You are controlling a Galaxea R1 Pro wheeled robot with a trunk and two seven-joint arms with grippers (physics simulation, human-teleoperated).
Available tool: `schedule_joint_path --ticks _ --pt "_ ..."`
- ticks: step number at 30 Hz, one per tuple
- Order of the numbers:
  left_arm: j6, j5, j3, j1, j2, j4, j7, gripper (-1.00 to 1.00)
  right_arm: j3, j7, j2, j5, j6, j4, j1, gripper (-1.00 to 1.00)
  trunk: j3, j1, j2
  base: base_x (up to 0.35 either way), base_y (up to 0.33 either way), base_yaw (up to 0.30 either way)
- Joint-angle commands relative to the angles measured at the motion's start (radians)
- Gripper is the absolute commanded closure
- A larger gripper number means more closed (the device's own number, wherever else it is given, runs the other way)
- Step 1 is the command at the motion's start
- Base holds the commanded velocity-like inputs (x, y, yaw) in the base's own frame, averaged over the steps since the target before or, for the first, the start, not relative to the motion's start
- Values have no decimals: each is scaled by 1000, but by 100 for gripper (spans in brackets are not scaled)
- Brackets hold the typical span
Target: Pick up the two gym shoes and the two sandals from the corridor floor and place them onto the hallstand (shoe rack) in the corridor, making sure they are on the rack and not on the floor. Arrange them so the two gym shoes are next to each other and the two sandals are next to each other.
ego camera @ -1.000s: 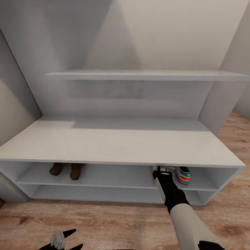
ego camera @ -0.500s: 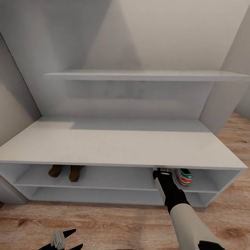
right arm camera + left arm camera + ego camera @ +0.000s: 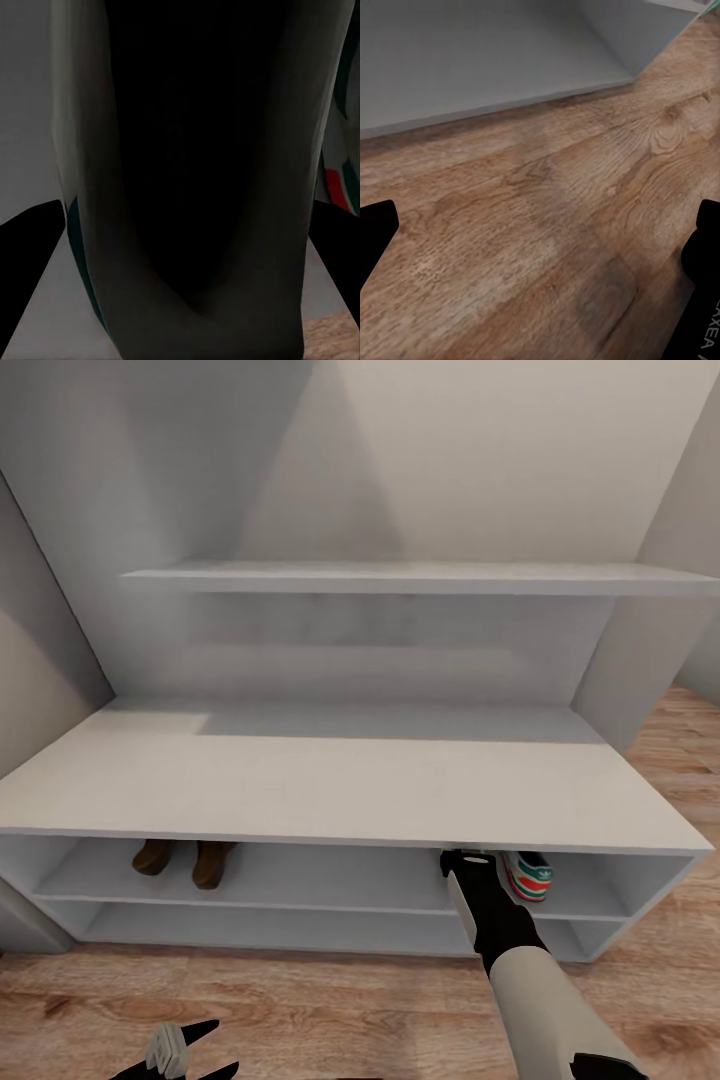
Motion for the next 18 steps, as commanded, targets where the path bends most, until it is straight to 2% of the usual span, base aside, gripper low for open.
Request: schedule_joint_path --ticks 1,8,17,18 --pt "-6 1 1 -1 0 1 -3 -100 -3 2 1 10 7 -1 0 100 -1 0 0 3 -3 0" --pt "-8 1 0 -1 0 1 -3 -100 -2 2 1 10 7 -1 0 100 -1 0 0 -13 -105 0" --pt "-8 1 1 -1 0 2 -3 -100 -1 2 1 10 7 2 0 100 -1 0 0 -4 -15 0" --pt "-7 1 1 -1 0 2 -3 -100 -1 2 1 10 7 2 0 -100 -1 0 0 0 -1 0"
